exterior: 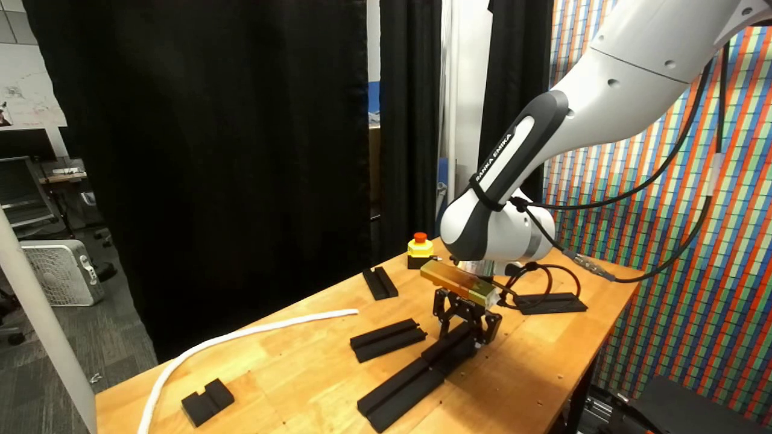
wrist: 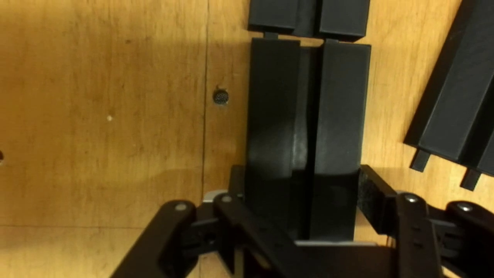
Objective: Join the four pieces of the black objects together
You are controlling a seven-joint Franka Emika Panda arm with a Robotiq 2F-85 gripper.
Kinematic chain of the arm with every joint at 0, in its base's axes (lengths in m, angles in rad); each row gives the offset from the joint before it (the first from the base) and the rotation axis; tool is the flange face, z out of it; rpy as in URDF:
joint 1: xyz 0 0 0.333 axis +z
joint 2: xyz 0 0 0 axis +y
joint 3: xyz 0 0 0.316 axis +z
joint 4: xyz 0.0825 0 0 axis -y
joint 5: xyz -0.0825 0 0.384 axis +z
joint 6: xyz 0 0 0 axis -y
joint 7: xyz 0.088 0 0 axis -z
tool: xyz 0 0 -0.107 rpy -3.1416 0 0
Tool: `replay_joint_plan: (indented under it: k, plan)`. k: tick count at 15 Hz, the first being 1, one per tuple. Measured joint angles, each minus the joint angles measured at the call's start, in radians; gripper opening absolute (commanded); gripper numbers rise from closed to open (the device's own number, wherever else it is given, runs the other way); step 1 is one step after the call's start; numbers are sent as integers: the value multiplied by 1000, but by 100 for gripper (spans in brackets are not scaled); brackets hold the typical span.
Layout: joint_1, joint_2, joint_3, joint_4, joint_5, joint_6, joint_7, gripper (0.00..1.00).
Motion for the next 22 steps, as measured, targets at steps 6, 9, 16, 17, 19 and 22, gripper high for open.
replay_joint_plan:
  k: [6,9,16,17,19,22]
  plan:
    - [0,5,7,9,6,-14,-34,46]
    - [0,8,16,12,34,-14,-50,46]
    - [3,26,56,31,178,-14,-58,46]
    - [4,28,59,33,191,-14,-57,46]
    - [5,31,61,37,210,-17,-57,46]
    - [8,33,61,38,218,-18,-57,46]
